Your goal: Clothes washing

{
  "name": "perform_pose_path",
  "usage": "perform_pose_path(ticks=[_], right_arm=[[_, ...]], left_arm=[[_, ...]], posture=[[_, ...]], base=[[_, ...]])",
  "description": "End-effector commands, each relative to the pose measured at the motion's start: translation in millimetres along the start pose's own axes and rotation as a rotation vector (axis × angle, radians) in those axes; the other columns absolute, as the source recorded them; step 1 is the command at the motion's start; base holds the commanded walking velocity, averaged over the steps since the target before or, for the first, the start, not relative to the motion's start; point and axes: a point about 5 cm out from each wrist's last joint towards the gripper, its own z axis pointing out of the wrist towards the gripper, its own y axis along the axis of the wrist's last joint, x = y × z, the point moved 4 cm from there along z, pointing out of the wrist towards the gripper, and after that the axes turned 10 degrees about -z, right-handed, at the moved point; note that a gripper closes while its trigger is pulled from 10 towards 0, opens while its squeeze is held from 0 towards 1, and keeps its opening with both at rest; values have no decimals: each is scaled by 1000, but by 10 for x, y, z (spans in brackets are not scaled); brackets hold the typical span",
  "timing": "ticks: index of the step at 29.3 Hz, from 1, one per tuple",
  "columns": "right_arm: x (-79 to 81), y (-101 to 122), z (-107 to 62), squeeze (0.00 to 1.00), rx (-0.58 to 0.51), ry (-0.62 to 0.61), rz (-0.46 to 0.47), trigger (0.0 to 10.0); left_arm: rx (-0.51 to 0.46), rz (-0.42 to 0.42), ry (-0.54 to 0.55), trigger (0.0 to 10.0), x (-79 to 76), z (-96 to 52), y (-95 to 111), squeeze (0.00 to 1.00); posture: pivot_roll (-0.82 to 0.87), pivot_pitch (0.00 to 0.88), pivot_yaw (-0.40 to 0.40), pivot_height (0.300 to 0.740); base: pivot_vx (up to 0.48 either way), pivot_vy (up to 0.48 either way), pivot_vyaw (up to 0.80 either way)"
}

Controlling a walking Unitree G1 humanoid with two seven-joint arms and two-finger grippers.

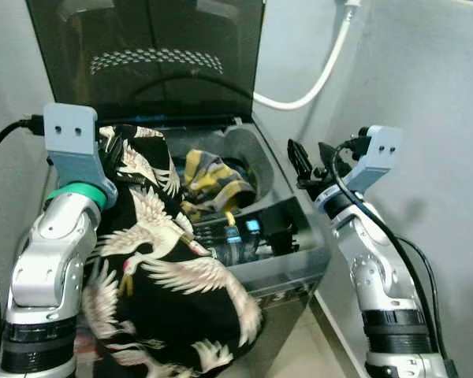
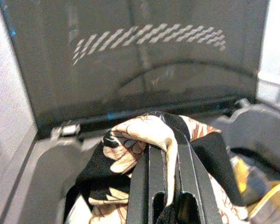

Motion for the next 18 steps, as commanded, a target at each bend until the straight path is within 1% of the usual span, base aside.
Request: perform_pose_path(ticks=[1, 2, 3, 4, 5, 6, 7, 8, 9, 11, 12, 13, 14, 15, 16, 17, 18], right_arm=[[5, 18, 10, 0, -9, 4, -6, 10000], [5, 18, 10, 0, -9, 4, -6, 10000], [13, 22, 17, 0, -11, 9, -6, 10000], [25, 28, 26, 0, -13, 15, -9, 10000], [25, 28, 26, 0, -13, 15, -9, 10000], [41, 35, 39, 0, -16, 20, -9, 10000], [51, 40, 47, 0, -18, 23, -9, 10000], [65, 50, 59, 0, -22, 27, -8, 10000], [65, 50, 59, 0, -22, 27, -8, 10000], [78, 84, 78, 0, -39, 26, -5, 10000], [78, 84, 78, 0, -39, 26, -5, 10000], [81, 99, 86, 0, -46, 24, -2, 10000], [81, 99, 86, 0, -46, 24, -2, 10000], [76, 119, 92, 0, -56, 19, 2, 10000], [71, 139, 96, 0, -64, 16, 4, 10000], [67, 152, 99, 0, -69, 13, 5, 10000], [63, 169, 95, 0, -77, 11, 6, 10000]], left_arm=[[-148, 72, 77, 10000, 143, 91, 303, 0], [-148, 72, 77, 10000, 143, 91, 303, 0], [-192, 108, 113, 10000, 201, 125, 390, 0], [-229, 166, 171, 10000, 289, 181, 483, 0], [-229, 166, 171, 10000, 289, 181, 483, 0], [-278, 219, 213, 10000, 363, 264, 617, 0], [-310, 250, 238, 10000, 406, 314, 708, 0], [-362, 281, 272, 10000, 456, 384, 867, 0], [-362, 281, 272, 10000, 456, 384, 867, 0], [-462, 325, 336, 10000, 500, 490, 1177, 0], [-462, 325, 336, 10000, 500, 490, 1177, 0], [-501, 345, 346, 10000, 483, 522, 1287, 0], [-501, 345, 346, 10000, 483, 522, 1287, 0], [-531, 371, 336, 10000, 422, 573, 1379, 0], [-558, 401, 310, 10000, 329, 641, 1468, 0], [-573, 421, 292, 10000, 267, 684, 1525, 0], [-598, 434, 251, 10000, 158, 734, 1620, 0]], posture=[[30, 44, -13, 740], [30, 44, -13, 740], [30, 42, -15, 740], [29, 40, -18, 740], [29, 40, -18, 740], [29, 37, -24, 740], [29, 37, -24, 740], [31, 35, -26, 740], [31, 35, -26, 740], [31, 36, -28, 740], [31, 36, -28, 740], [29, 34, -29, 740], [29, 34, -29, 740], [26, 36, -28, 740], [28, 37, -27, 740], [28, 37, -27, 740], [27, 38, -21, 740]], base=[[0, 0, 0], [0, 0, 0], [0, 0, 0], [0, 0, 0], [0, 0, 0], [0, 0, 0], [0, 0, 0], [0, 0, 0], [0, 0, 0], [0, 0, 0], [0, 0, 0], [0, 0, 0], [0, 0, 0], [0, 0, 0], [0, 0, 0], [0, 0, 0], [0, 0, 0]])
